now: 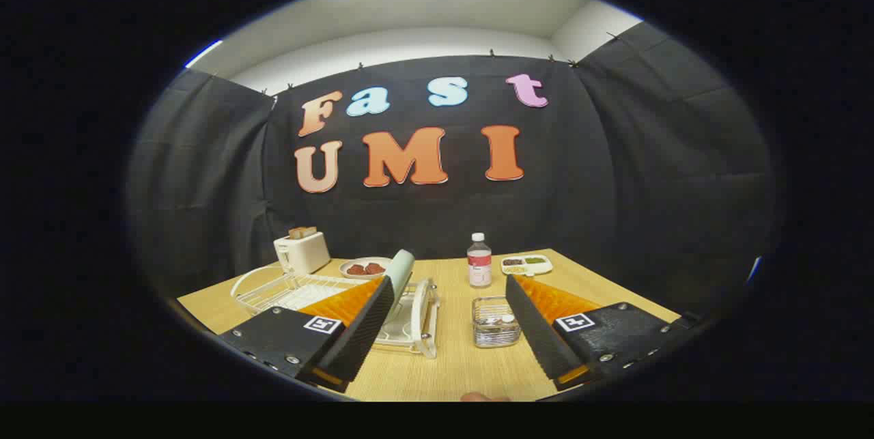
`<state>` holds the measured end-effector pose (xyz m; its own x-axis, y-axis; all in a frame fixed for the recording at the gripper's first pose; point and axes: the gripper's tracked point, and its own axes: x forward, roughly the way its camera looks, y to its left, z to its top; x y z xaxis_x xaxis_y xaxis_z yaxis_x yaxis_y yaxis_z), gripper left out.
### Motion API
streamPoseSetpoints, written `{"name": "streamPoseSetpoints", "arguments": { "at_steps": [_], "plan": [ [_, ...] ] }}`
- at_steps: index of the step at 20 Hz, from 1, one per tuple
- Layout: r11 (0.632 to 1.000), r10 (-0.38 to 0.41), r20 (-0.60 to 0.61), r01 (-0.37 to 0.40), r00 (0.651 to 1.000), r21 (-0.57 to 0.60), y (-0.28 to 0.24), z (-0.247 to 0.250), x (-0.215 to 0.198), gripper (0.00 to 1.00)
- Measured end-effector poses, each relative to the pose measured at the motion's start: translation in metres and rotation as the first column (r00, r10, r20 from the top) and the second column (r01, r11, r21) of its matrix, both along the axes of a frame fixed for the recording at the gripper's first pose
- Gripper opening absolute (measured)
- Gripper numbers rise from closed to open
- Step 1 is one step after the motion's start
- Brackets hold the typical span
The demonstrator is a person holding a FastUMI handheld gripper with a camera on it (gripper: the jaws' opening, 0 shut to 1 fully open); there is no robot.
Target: Take the plate from the dish rack, then take the spoon from the basket and place it into the plate.
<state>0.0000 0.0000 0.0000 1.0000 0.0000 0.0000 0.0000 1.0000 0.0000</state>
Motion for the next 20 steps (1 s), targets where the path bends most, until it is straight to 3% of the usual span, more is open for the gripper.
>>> {"name": "streamPoseSetpoints", "arguments": {
  "at_steps": [9,13,20],
  "plan": [
    [0.999,0.0,-0.009,0.001,1.0,0.05,-0.025,-0.007,0.001,0.98],
    [0.999,-0.03,-0.01,0.03,0.999,-0.017,-0.034,0.003,-0.002,0.97],
    [0.998,-0.022,-0.045,0.019,0.999,-0.064,0.0,0.006,0.006,0.98]
  ]
}}
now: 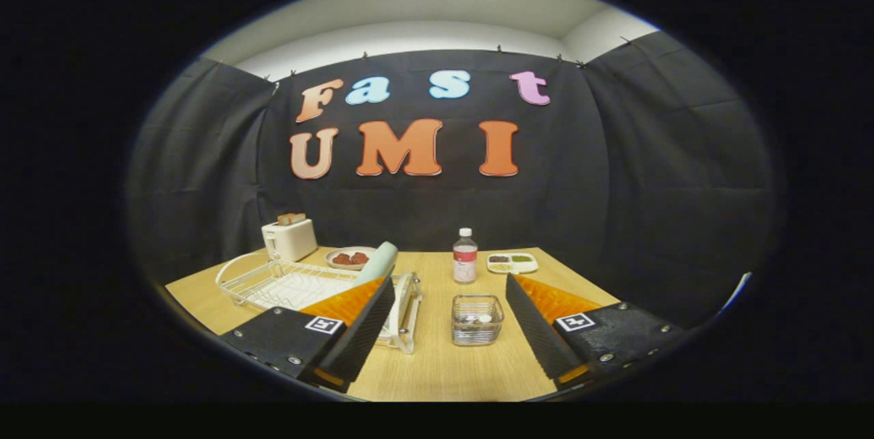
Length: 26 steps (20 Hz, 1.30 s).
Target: Take the plate from the dish rack, then take the spoon from the basket and place it into the plate.
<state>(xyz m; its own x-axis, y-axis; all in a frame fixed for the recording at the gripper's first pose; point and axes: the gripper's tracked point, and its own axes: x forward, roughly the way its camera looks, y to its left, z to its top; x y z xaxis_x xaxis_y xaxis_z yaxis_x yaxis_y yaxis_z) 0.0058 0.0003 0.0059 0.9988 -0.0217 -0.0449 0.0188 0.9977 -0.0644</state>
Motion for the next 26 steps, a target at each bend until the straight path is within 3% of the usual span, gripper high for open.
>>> {"name": "streamPoseSetpoints", "arguments": {
  "at_steps": [8,11,16,19,22,23,26],
  "plan": [
    [1.0,0.002,-0.131,-0.001,0.991,0.001,0.055,-0.018,0.072,0.97],
    [1.0,-0.011,-0.21,0.014,0.978,0.011,0.07,-0.031,0.107,0.91],
    [0.989,-0.105,-0.345,0.133,0.933,0.06,0.064,-0.064,0.152,0.84],
    [0.981,-0.13,-0.412,0.178,0.902,0.081,0.067,-0.084,0.164,0.61],
    [0.98,-0.163,-0.411,0.196,0.897,0.039,0.07,-0.088,0.171,0.44],
    [0.976,-0.195,-0.405,0.217,0.893,0.009,0.068,-0.084,0.17,0.32],
    [0.973,-0.226,-0.399,0.224,0.889,-0.052,0.076,-0.082,0.171,0.26]
  ]
}}
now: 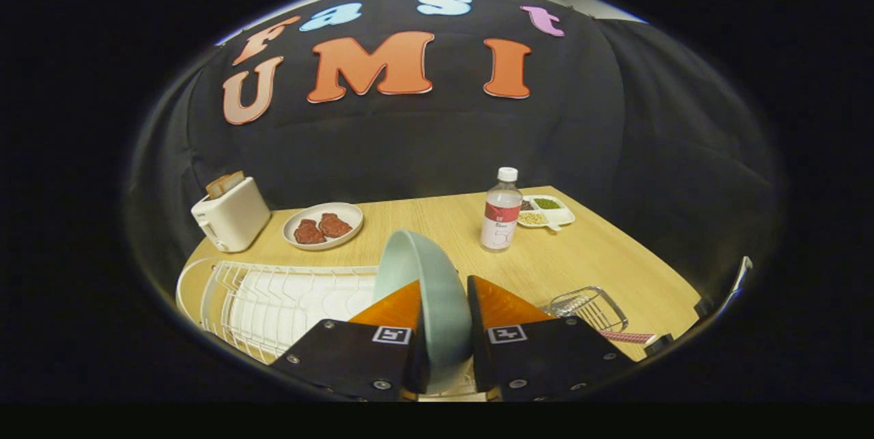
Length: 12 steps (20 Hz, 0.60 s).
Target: Take the plate from the dish rack, then take the spoon from the basket and place it into the plate.
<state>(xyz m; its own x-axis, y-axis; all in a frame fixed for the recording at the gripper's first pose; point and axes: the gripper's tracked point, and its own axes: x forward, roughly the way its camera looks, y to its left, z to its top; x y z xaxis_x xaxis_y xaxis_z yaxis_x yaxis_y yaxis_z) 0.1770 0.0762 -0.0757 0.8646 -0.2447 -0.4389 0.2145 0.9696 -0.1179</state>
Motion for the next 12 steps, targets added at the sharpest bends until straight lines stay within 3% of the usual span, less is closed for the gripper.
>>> {"name": "streamPoseSetpoints", "arguments": {
  "at_steps": [7,12],
  "plan": [
    [0.981,0.007,0.049,0.003,0.999,-0.195,0.018,0.032,0.005,0.24],
    [0.971,0.004,0.096,0.019,0.995,-0.239,0.016,0.054,0.003,0.24]
  ]
}}
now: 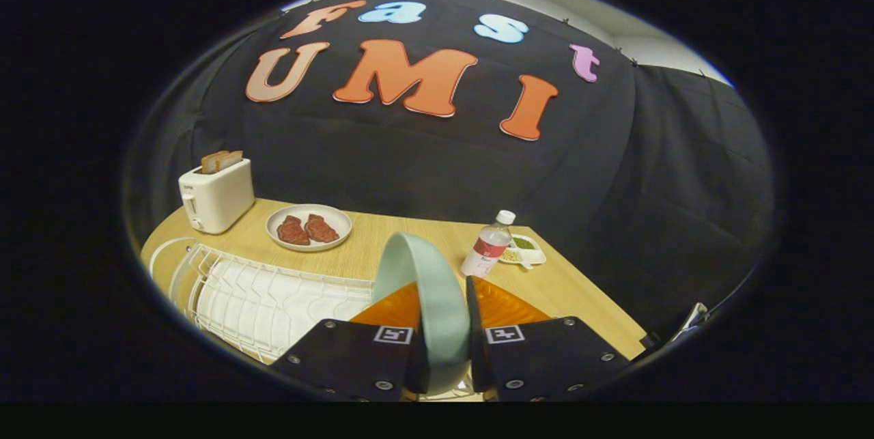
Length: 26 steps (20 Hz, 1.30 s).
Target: Take the plate from the dish rack, then take the spoon from the basket and place it into the plate.
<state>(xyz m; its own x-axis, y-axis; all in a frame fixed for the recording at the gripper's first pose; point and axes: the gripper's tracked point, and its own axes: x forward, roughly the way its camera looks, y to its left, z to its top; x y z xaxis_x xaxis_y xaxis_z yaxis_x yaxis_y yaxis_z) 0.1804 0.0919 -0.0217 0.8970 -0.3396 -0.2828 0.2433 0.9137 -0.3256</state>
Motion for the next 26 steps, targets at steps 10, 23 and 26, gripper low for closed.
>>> {"name": "streamPoseSetpoints", "arguments": {
  "at_steps": [10,23,26],
  "plan": [
    [0.961,0.059,0.059,-0.073,0.997,0.266,-0.017,0.016,-0.052,0.24],
    [0.711,0.219,0.09,-0.223,0.971,0.666,0.001,-0.069,-0.186,0.24],
    [0.621,0.222,0.056,-0.186,0.973,0.761,0.011,-0.112,-0.205,0.24]
  ]
}}
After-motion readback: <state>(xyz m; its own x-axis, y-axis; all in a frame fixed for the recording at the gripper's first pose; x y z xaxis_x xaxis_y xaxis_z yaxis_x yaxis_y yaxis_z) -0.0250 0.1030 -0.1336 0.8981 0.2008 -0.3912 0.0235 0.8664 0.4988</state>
